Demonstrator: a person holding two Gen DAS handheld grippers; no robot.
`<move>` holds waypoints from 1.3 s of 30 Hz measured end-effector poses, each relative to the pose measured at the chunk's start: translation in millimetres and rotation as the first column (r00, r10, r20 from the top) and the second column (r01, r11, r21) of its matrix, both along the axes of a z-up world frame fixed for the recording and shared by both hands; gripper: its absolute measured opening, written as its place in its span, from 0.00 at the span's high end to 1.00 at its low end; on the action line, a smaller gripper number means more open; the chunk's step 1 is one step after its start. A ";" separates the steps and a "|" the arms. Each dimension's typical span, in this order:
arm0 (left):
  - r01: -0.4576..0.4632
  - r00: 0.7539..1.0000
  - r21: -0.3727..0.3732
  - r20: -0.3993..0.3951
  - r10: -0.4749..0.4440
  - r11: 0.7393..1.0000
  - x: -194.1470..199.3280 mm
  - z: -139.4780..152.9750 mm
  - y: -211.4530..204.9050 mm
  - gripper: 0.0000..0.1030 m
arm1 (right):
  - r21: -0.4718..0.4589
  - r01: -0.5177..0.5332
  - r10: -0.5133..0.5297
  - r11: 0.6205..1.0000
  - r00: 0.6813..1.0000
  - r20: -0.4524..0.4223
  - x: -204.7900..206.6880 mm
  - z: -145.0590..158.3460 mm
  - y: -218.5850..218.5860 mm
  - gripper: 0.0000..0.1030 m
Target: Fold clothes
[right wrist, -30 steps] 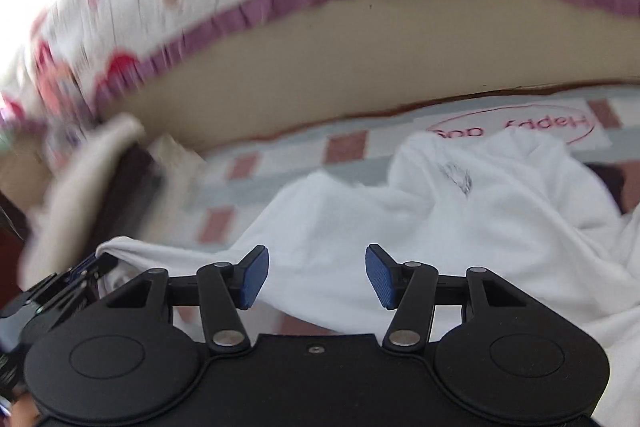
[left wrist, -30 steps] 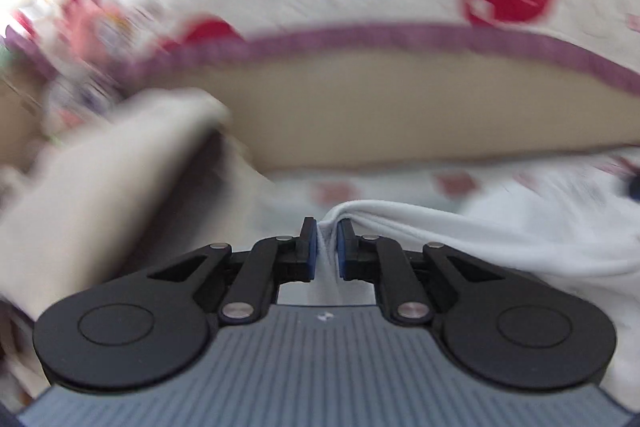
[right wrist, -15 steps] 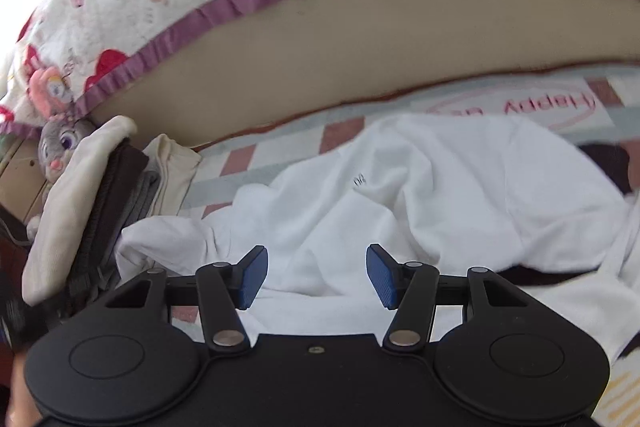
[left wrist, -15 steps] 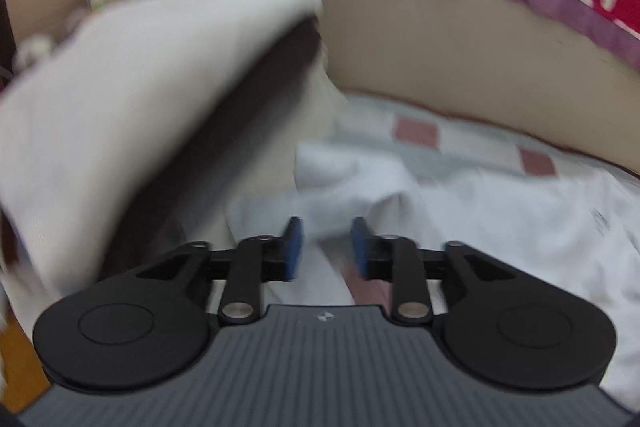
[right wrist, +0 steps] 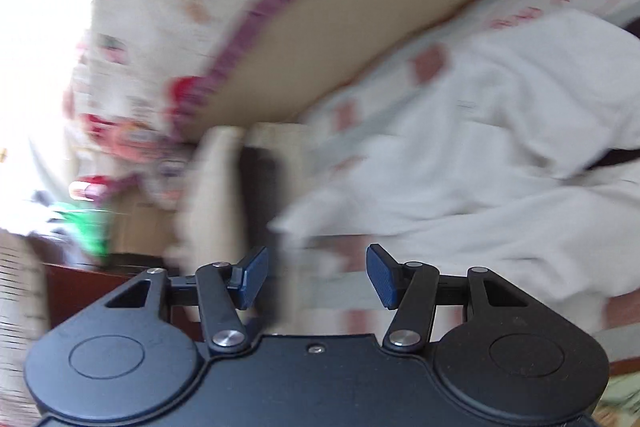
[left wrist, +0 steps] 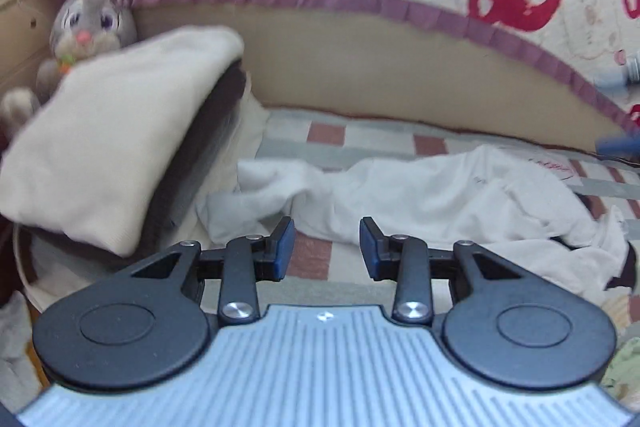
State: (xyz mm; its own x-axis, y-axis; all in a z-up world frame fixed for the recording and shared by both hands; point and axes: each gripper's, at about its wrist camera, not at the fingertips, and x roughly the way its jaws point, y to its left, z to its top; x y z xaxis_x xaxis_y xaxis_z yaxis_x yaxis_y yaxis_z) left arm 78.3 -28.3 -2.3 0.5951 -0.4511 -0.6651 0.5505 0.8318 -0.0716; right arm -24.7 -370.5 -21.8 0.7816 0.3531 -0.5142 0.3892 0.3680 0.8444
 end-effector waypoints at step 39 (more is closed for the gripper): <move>0.240 0.952 -0.116 -0.164 -0.257 0.964 -49.9 -77.1 -172.5 0.39 | -0.735 0.028 -0.136 0.677 0.987 -0.087 -88.4 -69.5 -36.6 0.40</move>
State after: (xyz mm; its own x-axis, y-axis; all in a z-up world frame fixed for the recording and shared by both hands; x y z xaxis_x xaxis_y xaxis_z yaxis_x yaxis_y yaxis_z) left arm 28.4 -200.7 -79.5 0.3333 -0.6351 -0.6968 0.7106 0.6550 -0.2571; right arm -113.1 -407.0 -91.2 0.6995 -0.2392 -0.6734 0.5289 0.8070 0.2628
